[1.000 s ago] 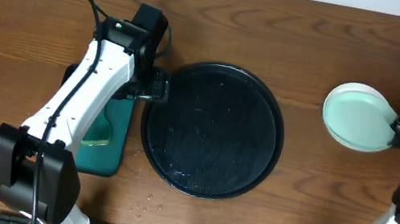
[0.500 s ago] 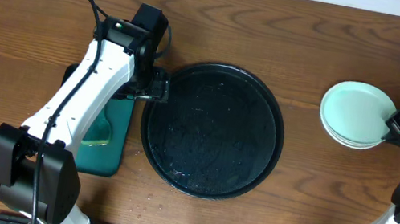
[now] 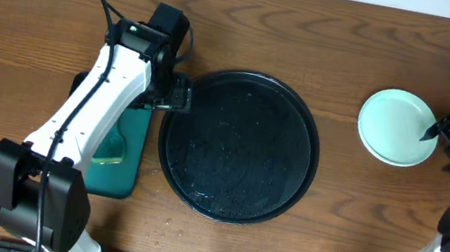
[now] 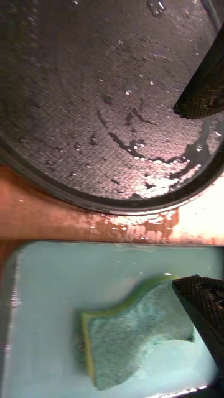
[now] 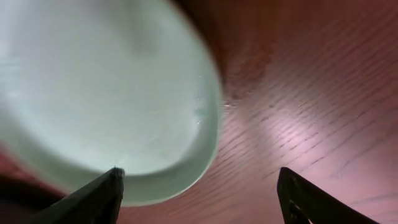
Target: Clean dirty plates on tray and stack at the side
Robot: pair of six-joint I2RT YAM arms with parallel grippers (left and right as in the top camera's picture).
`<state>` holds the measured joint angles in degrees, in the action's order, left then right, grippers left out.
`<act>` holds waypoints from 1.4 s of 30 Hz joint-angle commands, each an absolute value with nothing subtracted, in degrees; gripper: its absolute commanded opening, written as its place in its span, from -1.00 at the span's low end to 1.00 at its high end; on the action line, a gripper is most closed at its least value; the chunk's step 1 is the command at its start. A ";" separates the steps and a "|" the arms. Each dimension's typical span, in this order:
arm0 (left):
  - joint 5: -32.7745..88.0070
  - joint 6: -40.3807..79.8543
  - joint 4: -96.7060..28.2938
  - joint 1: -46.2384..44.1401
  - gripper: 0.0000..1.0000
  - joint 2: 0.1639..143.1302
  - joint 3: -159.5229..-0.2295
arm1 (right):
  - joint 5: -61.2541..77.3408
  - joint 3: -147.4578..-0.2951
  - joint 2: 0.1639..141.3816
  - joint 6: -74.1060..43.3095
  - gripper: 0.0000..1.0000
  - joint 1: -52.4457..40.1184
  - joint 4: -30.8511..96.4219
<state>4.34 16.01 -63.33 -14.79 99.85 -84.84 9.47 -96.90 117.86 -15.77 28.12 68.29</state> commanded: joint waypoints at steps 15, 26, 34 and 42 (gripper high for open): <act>-8.73 18.52 -63.96 -14.81 0.64 72.93 -88.33 | 12.99 -97.08 94.37 0.95 0.98 8.16 65.80; -12.78 19.79 -66.35 -14.81 0.63 46.61 -88.33 | 7.35 -97.06 94.45 0.91 0.98 6.92 66.65; -22.15 22.55 -68.93 -14.81 0.63 38.33 -88.31 | 5.80 -97.06 94.45 0.95 0.99 6.92 66.89; -22.15 22.59 -70.72 -14.81 0.63 38.15 -88.31 | 5.82 -97.06 94.48 0.93 0.98 6.92 66.89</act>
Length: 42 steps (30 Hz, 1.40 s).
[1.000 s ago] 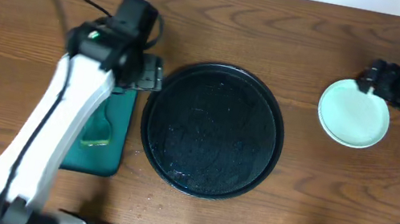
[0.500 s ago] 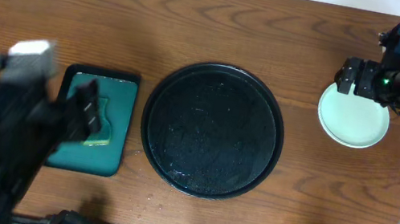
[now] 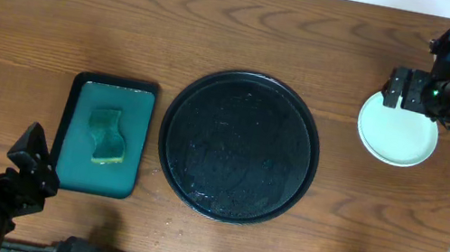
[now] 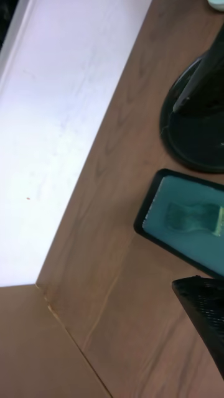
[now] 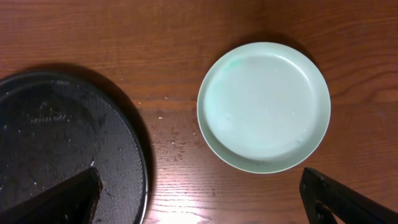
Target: Clean dirty plates on tray and stack at the side
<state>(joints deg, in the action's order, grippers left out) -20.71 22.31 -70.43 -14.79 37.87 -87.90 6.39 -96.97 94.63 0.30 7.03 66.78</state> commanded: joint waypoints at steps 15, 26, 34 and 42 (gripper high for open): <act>-21.96 23.05 -70.70 -14.81 0.64 38.15 -88.31 | 5.82 -97.06 94.48 0.93 0.99 6.92 66.89; -21.96 20.47 -73.47 -14.81 0.64 38.15 -87.92 | 5.82 -97.06 94.48 0.93 0.98 6.92 66.89; -21.91 13.72 -68.58 -14.81 0.63 38.15 -83.02 | 5.82 -97.06 94.48 0.93 0.98 6.92 66.87; -21.65 10.04 -46.61 -14.81 0.63 32.95 -71.48 | 5.82 -97.06 94.48 0.93 0.99 6.92 66.89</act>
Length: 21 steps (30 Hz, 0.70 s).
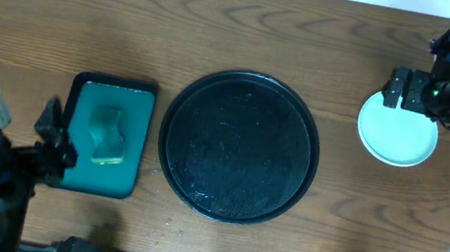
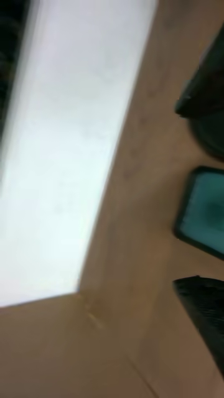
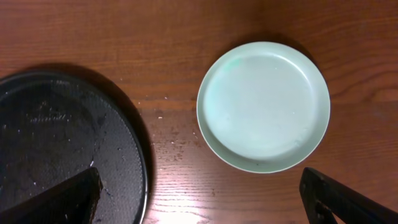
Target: Clean dirty plates on tray and stack at the side
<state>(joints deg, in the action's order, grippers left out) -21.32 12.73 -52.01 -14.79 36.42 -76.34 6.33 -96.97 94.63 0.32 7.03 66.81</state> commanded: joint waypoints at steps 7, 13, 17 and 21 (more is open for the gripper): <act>-17.43 10.07 -22.83 -13.58 0.63 20.01 -50.09 | 5.82 -97.06 94.48 0.93 0.99 6.92 66.87; -9.08 10.11 -1.32 -8.84 0.63 10.92 -32.51 | 5.82 -97.06 94.48 0.93 0.98 6.92 66.87; -3.77 10.11 11.05 -5.91 0.63 7.14 -23.55 | 5.82 -97.06 94.48 0.93 0.99 6.92 66.87; -1.83 10.13 19.73 -4.56 0.64 4.08 -16.80 | 5.82 -97.06 94.48 0.93 0.99 6.92 66.87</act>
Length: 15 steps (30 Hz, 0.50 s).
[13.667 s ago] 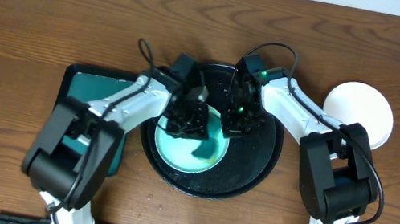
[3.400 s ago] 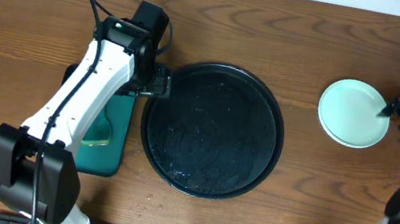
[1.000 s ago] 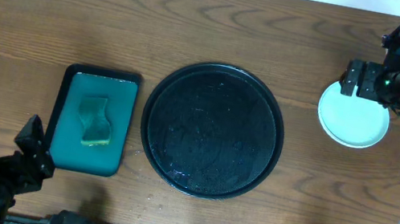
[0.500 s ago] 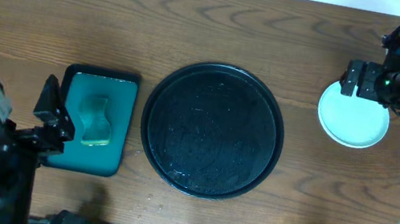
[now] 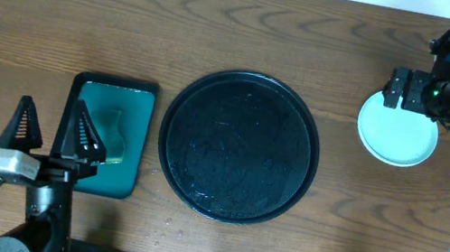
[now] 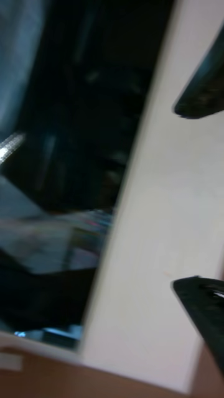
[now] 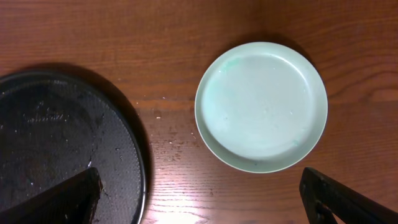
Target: Clean dirty plates on tray and stack at the side
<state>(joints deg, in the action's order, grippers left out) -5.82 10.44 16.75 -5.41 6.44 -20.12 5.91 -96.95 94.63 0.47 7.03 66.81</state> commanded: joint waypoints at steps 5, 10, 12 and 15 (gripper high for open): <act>-1.91 10.07 23.24 -4.47 0.63 0.05 -11.86 | 5.82 -97.06 94.48 0.93 0.98 6.92 66.89; -1.87 10.13 26.09 -2.96 0.63 0.10 -9.47 | 5.82 -97.06 94.48 0.95 0.99 6.92 66.87; -1.87 10.15 28.49 -1.93 0.63 0.08 -7.38 | 5.82 -97.06 94.48 0.93 0.99 6.92 66.87; -1.87 10.13 32.91 -1.56 0.63 0.10 -4.21 | 5.82 -97.06 94.48 0.93 0.99 6.92 66.87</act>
<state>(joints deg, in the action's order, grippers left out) -2.81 10.46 29.98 -2.24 0.67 -7.22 5.93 -96.95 94.63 0.47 7.03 66.78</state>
